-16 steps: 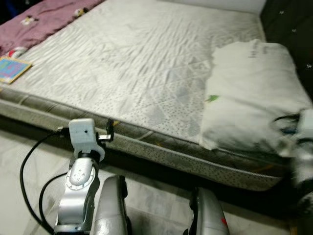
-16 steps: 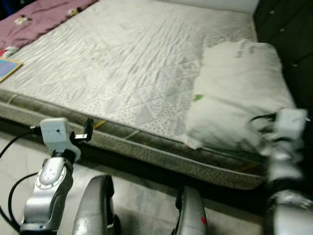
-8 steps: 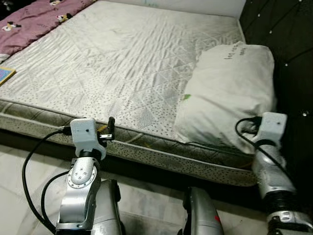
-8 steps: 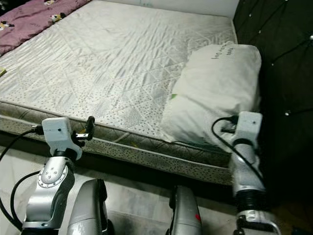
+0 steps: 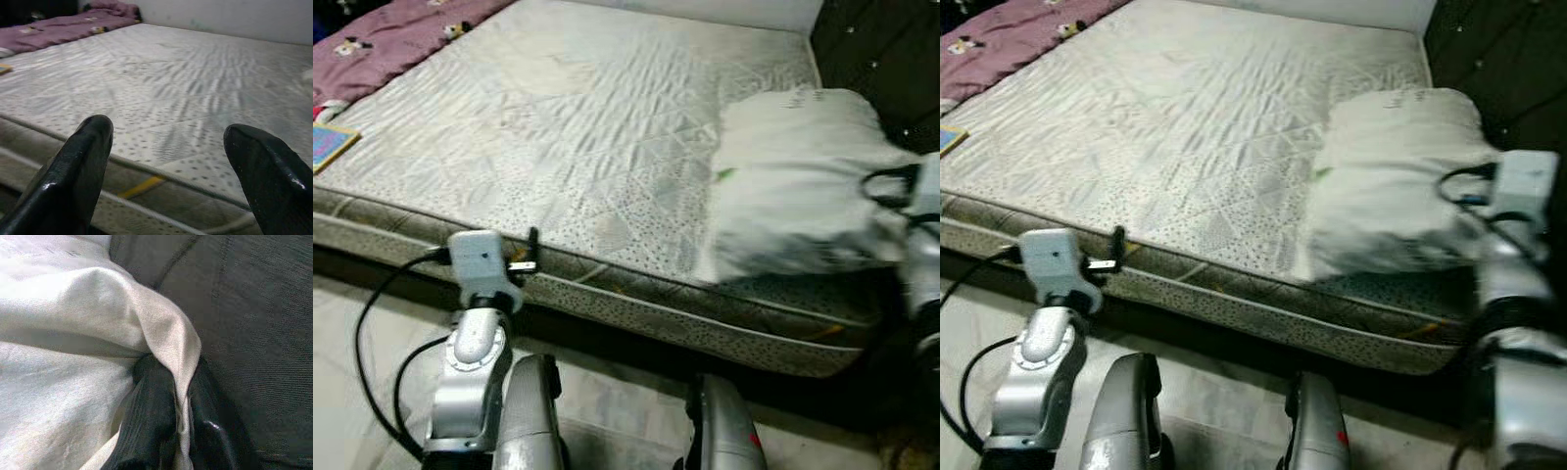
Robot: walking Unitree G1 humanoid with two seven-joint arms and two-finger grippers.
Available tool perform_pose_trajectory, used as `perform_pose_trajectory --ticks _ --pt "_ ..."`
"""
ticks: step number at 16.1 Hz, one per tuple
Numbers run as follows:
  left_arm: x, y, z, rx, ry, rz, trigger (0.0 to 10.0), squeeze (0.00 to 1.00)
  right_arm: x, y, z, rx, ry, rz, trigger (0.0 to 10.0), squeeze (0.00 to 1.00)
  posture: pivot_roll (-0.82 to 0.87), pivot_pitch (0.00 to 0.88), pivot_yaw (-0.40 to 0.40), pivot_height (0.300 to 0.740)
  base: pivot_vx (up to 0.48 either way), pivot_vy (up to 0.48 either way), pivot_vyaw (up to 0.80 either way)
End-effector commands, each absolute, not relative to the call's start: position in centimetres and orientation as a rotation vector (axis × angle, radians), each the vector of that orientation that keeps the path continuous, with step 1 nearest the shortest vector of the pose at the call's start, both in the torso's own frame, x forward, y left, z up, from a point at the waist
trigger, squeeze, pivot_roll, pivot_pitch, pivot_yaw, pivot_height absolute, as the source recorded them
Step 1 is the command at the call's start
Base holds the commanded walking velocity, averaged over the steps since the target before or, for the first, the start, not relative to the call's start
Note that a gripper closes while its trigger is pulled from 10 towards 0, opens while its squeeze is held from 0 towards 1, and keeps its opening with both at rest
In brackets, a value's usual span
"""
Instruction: Clean up the room
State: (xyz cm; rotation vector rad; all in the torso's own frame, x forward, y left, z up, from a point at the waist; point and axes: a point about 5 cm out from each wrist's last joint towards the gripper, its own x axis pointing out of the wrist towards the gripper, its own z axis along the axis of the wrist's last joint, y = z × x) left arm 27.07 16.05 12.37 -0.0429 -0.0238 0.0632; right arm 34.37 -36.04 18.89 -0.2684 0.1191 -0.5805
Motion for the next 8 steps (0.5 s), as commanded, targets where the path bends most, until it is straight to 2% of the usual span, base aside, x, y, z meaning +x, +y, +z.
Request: perform_pose_trajectory --ticks 1,3,5,7,8 --pt "27.0 16.2 12.2 -0.035 -0.019 0.065 10.0 0.00 33.4 -38.7 23.0 -0.296 -0.011 -0.705 0.0 0.00 0.11 0.000 -0.049 0.554 0.000 0.000 0.00" --pt "26.9 16.4 12.2 -0.031 -0.019 0.070 10.0 0.00 32.1 -40.5 23.1 -0.312 0.003 -0.778 0.0 0.00 0.11 0.000 -0.049 0.554 0.000 0.000 0.00" --pt "26.9 16.6 12.1 -0.026 -0.015 0.072 10.0 0.00 31.3 -41.0 21.5 -0.312 0.048 -0.783 0.0 0.00 0.11 0.000 -0.048 0.554 0.000 0.000 0.00" --pt "27.0 16.3 11.7 -0.023 0.009 0.057 10.0 0.00 30.9 -39.7 17.0 -0.321 0.162 -0.708 0.0 0.00 0.11 0.000 -0.045 0.554 0.000 0.000 0.00" --pt "27.1 16.1 11.8 -0.026 0.009 0.045 10.0 0.00 30.8 -38.2 14.1 -0.301 0.223 -0.659 0.0 0.00 0.11 0.000 -0.042 0.554 0.000 0.000 0.00"
